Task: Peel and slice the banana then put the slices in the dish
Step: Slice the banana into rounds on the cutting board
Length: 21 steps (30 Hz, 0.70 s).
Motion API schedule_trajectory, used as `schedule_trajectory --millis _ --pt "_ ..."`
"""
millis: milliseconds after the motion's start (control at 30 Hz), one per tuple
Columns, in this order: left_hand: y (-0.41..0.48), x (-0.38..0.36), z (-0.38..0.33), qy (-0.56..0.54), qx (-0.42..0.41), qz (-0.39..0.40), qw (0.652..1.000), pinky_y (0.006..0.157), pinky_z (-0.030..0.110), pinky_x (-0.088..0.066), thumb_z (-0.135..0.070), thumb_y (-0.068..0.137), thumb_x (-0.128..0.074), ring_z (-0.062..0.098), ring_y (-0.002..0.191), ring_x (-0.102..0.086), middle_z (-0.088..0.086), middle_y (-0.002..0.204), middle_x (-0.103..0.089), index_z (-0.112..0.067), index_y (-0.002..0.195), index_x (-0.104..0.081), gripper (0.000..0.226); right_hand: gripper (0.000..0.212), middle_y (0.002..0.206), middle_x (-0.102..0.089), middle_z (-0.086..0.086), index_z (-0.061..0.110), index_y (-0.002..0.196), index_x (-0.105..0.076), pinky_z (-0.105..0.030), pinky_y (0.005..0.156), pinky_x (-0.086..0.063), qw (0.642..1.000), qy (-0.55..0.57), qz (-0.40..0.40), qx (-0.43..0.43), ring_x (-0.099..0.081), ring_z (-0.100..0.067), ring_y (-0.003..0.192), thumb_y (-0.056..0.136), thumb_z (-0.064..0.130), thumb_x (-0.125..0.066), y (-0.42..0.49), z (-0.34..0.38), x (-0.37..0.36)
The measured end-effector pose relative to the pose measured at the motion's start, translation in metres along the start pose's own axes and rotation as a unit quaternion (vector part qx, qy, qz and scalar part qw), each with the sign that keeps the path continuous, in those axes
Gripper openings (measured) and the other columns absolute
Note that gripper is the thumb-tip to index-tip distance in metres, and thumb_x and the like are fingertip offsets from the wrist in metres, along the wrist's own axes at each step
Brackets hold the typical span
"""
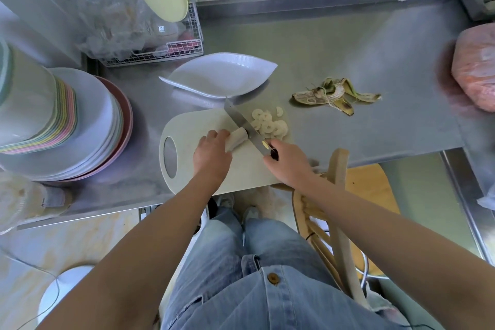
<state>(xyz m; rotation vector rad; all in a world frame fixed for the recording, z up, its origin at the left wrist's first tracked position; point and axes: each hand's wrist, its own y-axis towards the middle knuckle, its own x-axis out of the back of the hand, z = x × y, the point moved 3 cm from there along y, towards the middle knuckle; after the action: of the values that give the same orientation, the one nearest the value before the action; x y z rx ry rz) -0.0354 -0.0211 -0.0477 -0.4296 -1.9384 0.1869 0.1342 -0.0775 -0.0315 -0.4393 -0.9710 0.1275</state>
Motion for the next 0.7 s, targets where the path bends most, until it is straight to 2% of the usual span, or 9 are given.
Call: schedule_trajectory --millis 100,200,367,500,700 --pt "0.002 0.004 0.006 0.005 -0.016 -0.003 1.0 0.085 0.035 -0.045 -0.019 0.089 -0.059 0.026 0.105 -0.051 0.006 0.118 -0.053 -0.022 0.13 -0.049 0.042 0.021 0.069 -0.049 0.0 0.014 0.085 -0.047 -0.033 0.058 -0.038 0.994 -0.101 -0.029 0.023 -0.055 -0.022 0.068 0.097 0.031 -0.042 0.008 0.007 0.003" --pt "0.0 0.005 0.008 0.01 -0.014 0.006 1.0 0.085 0.036 -0.046 -0.024 0.09 -0.06 0.026 0.106 -0.052 0.006 0.119 -0.053 -0.023 0.13 -0.049 0.042 0.026 0.076 -0.047 -0.003 0.009 0.096 -0.052 -0.031 0.063 -0.032 0.988 -0.148 -0.019 0.033 -0.054 -0.026 0.074 0.1 0.028 -0.035 0.014 0.01 0.007" --pt "-0.002 0.003 0.004 0.008 -0.021 -0.009 1.0 0.085 0.035 -0.046 -0.032 0.091 -0.061 0.023 0.114 -0.049 0.002 0.129 -0.048 -0.028 0.138 -0.044 0.051 0.028 0.069 -0.043 -0.005 0.003 0.097 -0.051 -0.032 0.06 -0.026 0.988 -0.125 -0.046 0.075 -0.041 -0.025 0.064 0.101 0.025 -0.035 0.011 0.014 0.019" --pt "0.0 0.005 -0.001 -0.006 -0.015 -0.033 0.999 0.079 0.036 -0.047 -0.027 0.092 -0.06 0.026 0.103 -0.055 0.003 0.118 -0.056 -0.025 0.128 -0.055 0.037 0.021 0.061 -0.037 -0.001 0.01 0.087 -0.044 -0.032 0.058 -0.026 0.987 -0.121 -0.045 0.096 -0.04 -0.025 0.06 0.1 0.024 -0.035 0.006 0.019 0.023" --pt "0.001 0.007 -0.001 -0.014 0.004 -0.038 0.999 0.076 0.034 -0.047 -0.029 0.091 -0.061 0.026 0.099 -0.059 0.0 0.113 -0.06 -0.028 0.125 -0.06 0.034 0.018 0.057 -0.029 0.006 0.015 0.081 -0.035 -0.031 0.058 -0.027 0.988 -0.121 -0.045 0.086 -0.04 -0.024 0.06 0.098 0.023 -0.038 0.007 0.024 0.022"
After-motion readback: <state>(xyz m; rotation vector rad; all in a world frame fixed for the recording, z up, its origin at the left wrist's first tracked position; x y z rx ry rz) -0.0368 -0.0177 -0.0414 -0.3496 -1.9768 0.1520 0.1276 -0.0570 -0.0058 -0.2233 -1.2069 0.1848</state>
